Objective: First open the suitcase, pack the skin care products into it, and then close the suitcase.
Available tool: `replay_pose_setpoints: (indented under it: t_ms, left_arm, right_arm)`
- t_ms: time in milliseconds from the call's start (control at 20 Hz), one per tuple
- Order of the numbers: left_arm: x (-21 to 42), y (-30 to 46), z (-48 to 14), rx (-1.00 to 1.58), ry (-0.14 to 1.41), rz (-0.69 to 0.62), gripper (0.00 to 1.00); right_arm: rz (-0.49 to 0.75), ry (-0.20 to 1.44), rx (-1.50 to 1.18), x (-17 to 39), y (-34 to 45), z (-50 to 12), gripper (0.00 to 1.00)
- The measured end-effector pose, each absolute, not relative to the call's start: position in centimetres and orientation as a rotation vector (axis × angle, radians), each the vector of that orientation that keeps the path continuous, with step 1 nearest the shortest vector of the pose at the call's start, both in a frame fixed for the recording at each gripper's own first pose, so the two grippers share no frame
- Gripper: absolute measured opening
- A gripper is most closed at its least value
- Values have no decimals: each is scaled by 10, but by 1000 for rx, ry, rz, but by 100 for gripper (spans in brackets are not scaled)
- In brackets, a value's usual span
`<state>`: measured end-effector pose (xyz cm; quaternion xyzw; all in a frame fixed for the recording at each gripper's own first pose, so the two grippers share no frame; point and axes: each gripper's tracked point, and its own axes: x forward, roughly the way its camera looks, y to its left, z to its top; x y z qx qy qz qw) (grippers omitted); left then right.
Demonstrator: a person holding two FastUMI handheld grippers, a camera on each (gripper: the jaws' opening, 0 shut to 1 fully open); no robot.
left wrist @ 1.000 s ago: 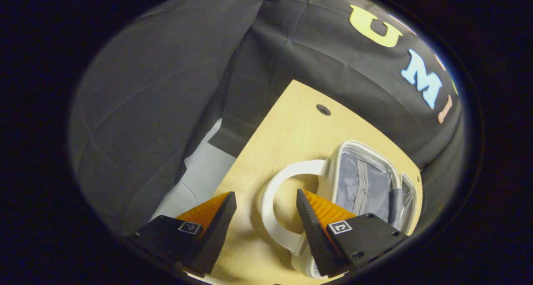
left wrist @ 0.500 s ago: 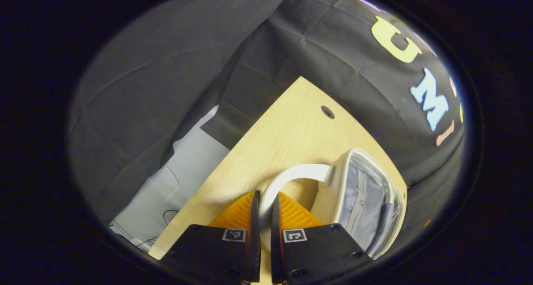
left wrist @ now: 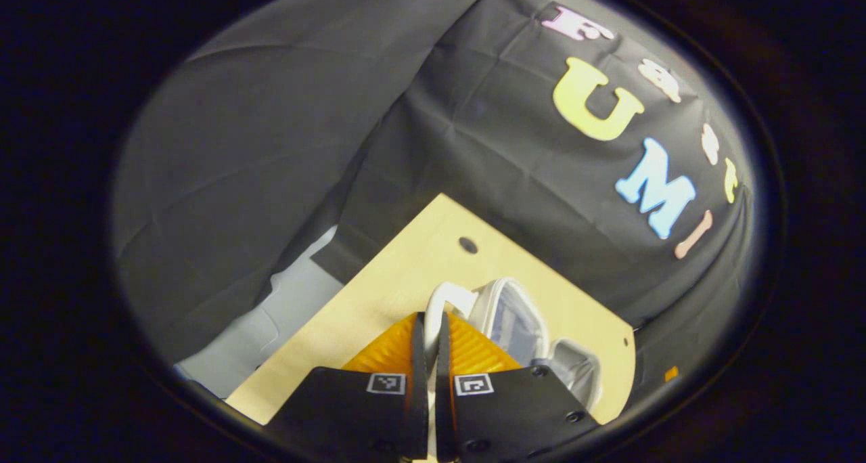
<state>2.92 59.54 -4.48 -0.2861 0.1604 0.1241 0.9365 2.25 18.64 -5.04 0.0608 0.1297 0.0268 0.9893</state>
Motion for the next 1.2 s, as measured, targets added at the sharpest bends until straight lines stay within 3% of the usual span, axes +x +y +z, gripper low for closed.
replay_pose_setpoints:
  t_ms: [250,300,500,600,850,1200]
  left_arm:
    - [23,477,55,-478,212,176,12]
    - [23,447,67,-466,198,156,12]
    - [29,319,90,-427,173,59,12]
    - [35,252,80,-384,189,20,12]
    - [64,115,5,-271,275,-38,12]
    - [100,26,-133,-192,442,-26,12]
  right_arm:
    - [83,219,126,26,150,-44,94]
    - [90,214,126,25,144,-44,90]
    - [121,203,126,21,114,-49,90]
    - [139,200,120,17,100,-53,94]
    - [181,198,96,7,64,-67,94]
    - [189,219,97,-8,28,-84,94]
